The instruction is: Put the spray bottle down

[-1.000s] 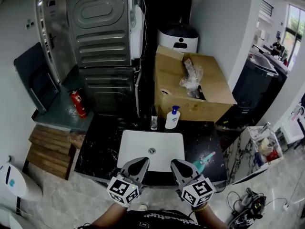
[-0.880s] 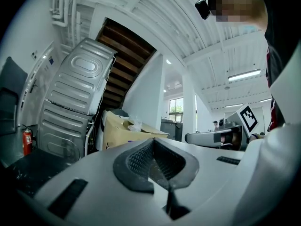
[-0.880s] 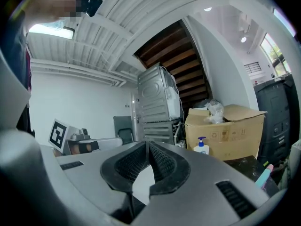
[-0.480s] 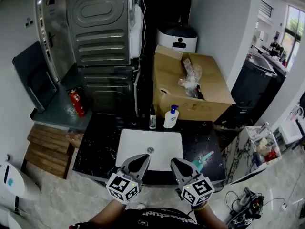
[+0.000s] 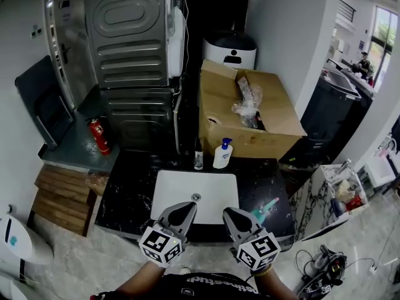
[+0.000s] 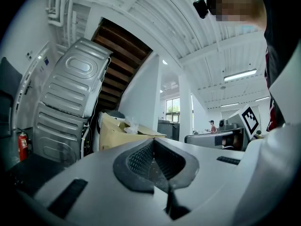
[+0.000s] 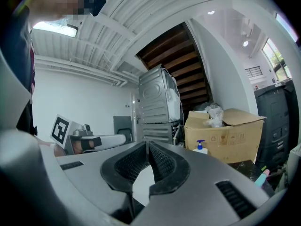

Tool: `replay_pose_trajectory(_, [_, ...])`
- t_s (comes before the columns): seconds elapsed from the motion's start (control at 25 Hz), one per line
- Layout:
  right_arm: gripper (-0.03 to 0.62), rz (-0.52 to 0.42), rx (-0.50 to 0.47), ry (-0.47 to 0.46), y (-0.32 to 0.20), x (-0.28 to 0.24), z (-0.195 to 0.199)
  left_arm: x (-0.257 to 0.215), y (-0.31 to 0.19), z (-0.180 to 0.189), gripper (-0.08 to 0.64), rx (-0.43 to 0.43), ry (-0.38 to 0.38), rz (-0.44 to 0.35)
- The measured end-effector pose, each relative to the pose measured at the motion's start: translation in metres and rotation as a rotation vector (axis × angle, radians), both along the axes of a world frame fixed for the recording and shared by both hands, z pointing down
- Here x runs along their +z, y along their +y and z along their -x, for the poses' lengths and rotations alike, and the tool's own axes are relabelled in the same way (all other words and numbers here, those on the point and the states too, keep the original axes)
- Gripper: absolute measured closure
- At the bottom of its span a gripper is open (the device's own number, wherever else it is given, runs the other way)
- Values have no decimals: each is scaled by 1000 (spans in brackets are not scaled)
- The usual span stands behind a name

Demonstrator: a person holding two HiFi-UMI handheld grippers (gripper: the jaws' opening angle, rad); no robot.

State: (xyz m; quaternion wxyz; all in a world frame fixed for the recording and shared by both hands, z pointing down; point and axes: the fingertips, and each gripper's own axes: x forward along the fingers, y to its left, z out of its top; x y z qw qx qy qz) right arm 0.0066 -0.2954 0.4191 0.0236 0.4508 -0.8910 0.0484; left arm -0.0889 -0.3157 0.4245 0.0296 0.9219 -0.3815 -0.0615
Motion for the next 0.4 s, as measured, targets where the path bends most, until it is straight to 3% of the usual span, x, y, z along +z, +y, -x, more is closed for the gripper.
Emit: replay_pose_trajectory(0.4, [541,4,10,5,2,3,-6,2,-4,4,545,-24,23,8])
